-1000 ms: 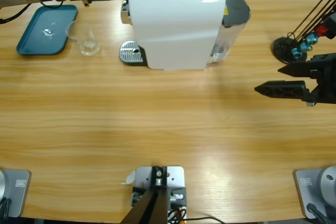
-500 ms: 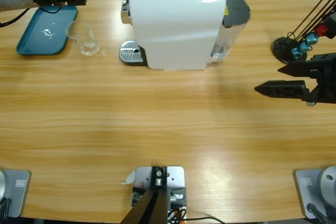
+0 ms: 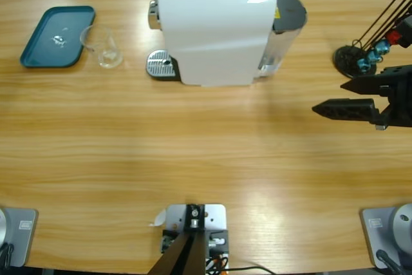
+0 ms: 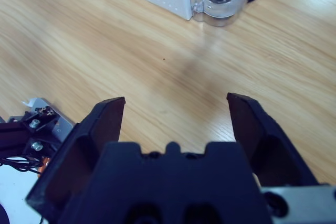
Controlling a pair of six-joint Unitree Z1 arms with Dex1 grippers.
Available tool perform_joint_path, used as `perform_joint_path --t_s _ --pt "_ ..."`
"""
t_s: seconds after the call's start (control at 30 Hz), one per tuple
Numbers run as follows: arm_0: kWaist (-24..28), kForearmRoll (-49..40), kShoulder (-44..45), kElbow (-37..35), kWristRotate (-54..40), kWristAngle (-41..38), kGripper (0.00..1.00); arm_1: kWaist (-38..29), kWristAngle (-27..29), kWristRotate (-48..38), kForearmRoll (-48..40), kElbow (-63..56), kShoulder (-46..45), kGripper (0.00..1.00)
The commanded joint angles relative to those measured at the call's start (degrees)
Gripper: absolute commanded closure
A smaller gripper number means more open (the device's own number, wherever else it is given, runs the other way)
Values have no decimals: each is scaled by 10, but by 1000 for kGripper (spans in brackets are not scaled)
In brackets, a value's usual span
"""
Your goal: Pour coffee
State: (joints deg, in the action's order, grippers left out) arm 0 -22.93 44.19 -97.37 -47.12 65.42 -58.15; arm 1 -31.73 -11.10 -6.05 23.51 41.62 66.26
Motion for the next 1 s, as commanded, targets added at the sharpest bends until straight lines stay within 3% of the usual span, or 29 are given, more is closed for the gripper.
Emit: perform_joint_path --t_s 0.03,0.17,0.3,0.37,0.4,0.47,0.57,0.67,0.77,0.87,1.0 --pt "-2 -129 80 2 -92 81 1000 8 1 -6 -3 -17 0 160" --pt "-11 -291 172 -18 -194 219 1000 8 2 -7 -2 -17 -2 161" --pt "-53 -469 240 -77 -331 353 983 8 7 -7 -1 -16 -3 161" --pt "-85 -531 249 -104 -408 386 793 9 17 -9 3 -14 -4 161" --pt "-99 -562 253 -116 -444 387 650 9 28 -14 6 -13 -6 161" --pt "-135 -647 272 -143 -527 427 474 8 94 -48 18 -11 -11 157" --pt "-193 -716 319 -145 -608 549 238 9 184 -98 34 -6 -10 160" --pt "-213 -730 363 -129 -649 592 58 14 236 -128 48 2 -30 151" --pt "-214 -757 366 -117 -671 592 4 12 201 -93 94 46 32 145" --pt "-214 -760 376 -99 -673 584 6 -37 224 -98 143 89 87 86" --pt "-213 -758 390 -81 -661 577 13 32 250 -135 125 74 5 32"
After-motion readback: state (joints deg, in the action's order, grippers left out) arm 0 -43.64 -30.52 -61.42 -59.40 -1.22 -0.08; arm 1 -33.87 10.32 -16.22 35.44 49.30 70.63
